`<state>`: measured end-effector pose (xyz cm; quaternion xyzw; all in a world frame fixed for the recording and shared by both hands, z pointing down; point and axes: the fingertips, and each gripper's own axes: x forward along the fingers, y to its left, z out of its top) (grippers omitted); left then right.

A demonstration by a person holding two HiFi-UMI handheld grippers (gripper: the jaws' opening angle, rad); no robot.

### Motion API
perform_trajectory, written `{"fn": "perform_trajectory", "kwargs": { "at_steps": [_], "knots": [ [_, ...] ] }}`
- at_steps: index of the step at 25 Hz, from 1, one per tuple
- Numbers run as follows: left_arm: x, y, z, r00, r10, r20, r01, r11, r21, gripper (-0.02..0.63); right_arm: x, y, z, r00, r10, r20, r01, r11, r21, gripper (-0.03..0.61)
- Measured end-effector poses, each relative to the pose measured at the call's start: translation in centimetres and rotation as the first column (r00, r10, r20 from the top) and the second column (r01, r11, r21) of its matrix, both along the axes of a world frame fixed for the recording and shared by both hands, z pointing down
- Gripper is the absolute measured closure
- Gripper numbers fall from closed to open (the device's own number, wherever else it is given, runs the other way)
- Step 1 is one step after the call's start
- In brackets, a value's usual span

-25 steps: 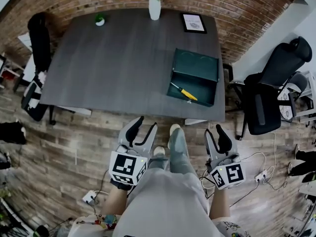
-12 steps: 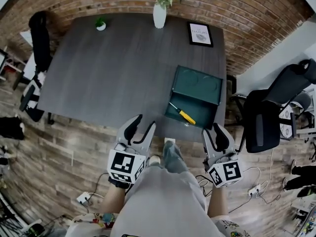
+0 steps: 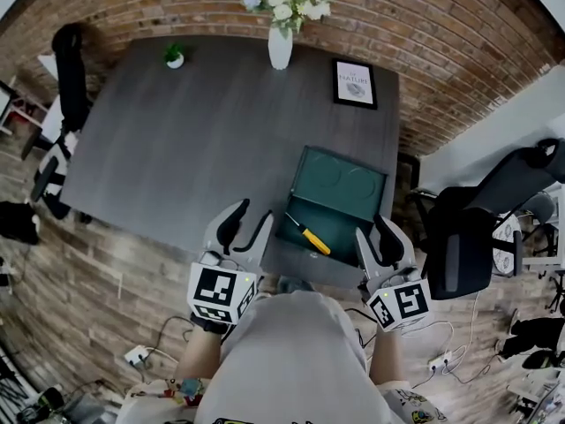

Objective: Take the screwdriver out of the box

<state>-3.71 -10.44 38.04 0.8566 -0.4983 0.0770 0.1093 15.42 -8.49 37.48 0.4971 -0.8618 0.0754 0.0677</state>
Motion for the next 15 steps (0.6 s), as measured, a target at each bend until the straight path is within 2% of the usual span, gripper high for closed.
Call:
{"fn": "perform_trajectory", "kwargs": {
  "at_steps": [6,15],
  "knots": [
    [1.0,-1.7,-0.1,0.999,-0.036,0.001,0.036,0.999,-0.002,0.436,1.0,-1.9,0.2,0.999,-0.041,0.004,0.041,0.999,-0.017,0.422],
    [0.5,-3.3,0.3,0.999,-0.049,0.010,0.050,0.998,-0.033,0.436,-0.5,-4.1,0.9,0.993,-0.117,0.007,0.117,0.991,-0.069,0.422]
  ]
}}
